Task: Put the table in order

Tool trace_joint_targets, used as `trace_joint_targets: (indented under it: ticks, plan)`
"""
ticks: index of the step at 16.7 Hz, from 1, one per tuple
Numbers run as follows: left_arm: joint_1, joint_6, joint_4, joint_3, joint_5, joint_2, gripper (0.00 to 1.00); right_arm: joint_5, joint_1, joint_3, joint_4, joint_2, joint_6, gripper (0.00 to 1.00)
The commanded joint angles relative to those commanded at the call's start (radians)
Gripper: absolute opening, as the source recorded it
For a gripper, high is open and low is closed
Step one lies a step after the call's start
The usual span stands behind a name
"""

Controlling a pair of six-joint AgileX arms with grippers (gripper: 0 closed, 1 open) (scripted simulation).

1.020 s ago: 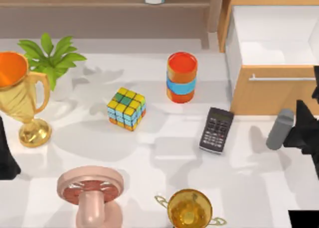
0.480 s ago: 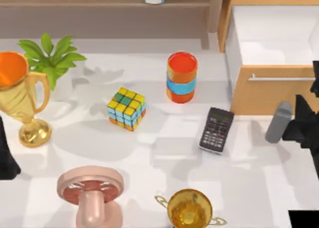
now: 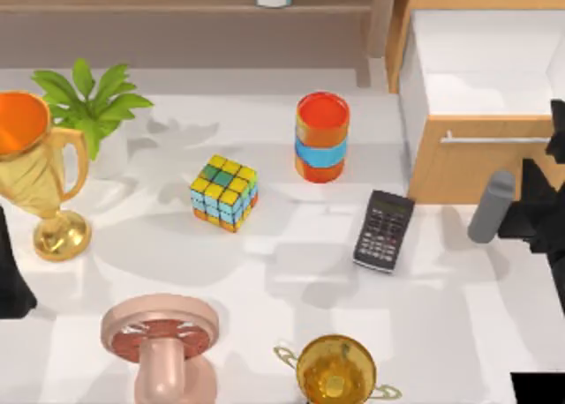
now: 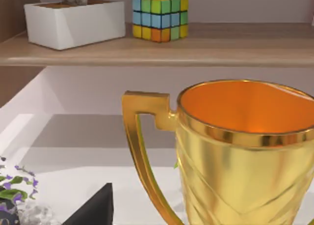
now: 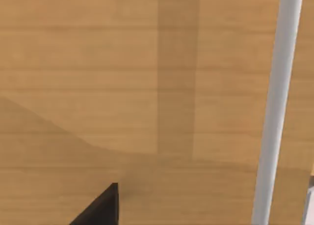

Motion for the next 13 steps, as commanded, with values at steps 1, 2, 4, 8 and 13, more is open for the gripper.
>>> trace_joint_targets:
  ticks: [1,2,4,8,13]
  plan:
    - [0.000,0.000,0.000,0.000,0.000,0.000,1.00,0.000,0.000,0.000,0.000,0.000,0.000,0.77]
    - [0.000,0.000,0.000,0.000,0.000,0.000,1.00,0.000,0.000,0.000,0.000,0.000,0.000,0.70]
    - [0.000,0.000,0.000,0.000,0.000,0.000,1.00,0.000,0.000,0.000,0.000,0.000,0.000,0.55]
    - [0.000,0.000,0.000,0.000,0.000,0.000,1.00,0.000,0.000,0.000,0.000,0.000,0.000,0.25]
    - [0.000,0.000,0.000,0.000,0.000,0.000,1.00,0.000,0.000,0.000,0.000,0.000,0.000,0.00]
